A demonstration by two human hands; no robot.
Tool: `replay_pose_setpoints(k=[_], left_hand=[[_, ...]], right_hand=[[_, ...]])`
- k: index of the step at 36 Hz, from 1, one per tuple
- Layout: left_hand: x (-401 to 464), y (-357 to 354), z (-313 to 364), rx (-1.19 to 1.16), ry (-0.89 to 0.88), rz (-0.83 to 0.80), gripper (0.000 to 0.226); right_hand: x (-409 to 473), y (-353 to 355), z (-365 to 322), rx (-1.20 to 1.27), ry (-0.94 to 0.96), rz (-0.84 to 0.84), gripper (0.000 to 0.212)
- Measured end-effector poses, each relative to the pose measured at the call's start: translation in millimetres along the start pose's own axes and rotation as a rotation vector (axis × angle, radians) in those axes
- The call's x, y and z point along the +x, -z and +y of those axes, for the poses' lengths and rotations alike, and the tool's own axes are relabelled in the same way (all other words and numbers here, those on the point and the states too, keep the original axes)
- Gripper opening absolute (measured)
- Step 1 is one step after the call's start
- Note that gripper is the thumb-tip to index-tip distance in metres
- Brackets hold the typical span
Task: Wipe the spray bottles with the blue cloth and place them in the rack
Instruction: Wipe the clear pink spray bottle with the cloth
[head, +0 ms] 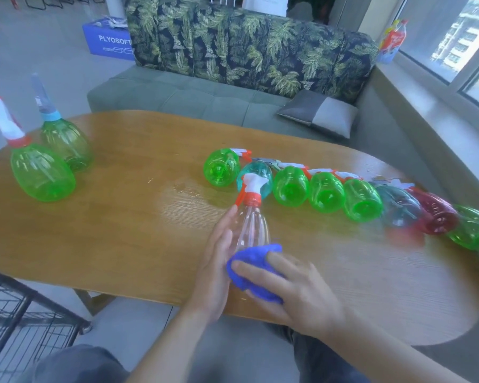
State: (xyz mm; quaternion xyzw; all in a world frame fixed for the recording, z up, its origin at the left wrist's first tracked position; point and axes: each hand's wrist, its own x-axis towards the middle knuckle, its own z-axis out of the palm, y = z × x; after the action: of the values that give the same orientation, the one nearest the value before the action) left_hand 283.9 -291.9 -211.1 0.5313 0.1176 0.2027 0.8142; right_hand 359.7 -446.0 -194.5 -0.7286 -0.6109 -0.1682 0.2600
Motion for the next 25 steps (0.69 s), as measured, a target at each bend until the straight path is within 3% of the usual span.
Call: replay_pose_setpoints(k=[2,4,9,13,19,25], left_hand=[[-2,-1,0,0.016,-0.013,-0.011,0.05],[-2,-1,0,0.016,-0.006,-0.029,0.051],[1,3,-6,0.045,0.012,-0.03,0.045],[2,1,-8,0.075,-0.009,-0.053,0.045],[2,2,-5,-0.001,0.016,-0.054,0.045],[4,4,-6,-0.055,0.052,-0.006,0.047]], right_hand=[[-4,5,0,-0.011,0.082,-0.029,0.033],[-2,10,2,0.06,0.041,0.013,0.032],[32,19,12,0.259,-0.394,0.264,0.034],[52,11,19,0.292,-0.589,0.232,0.032],[40,-4,5,0.275,-0.552,0.207,0.032],[18,-6,-5,0.206,-0.274,0.162,0.03]])
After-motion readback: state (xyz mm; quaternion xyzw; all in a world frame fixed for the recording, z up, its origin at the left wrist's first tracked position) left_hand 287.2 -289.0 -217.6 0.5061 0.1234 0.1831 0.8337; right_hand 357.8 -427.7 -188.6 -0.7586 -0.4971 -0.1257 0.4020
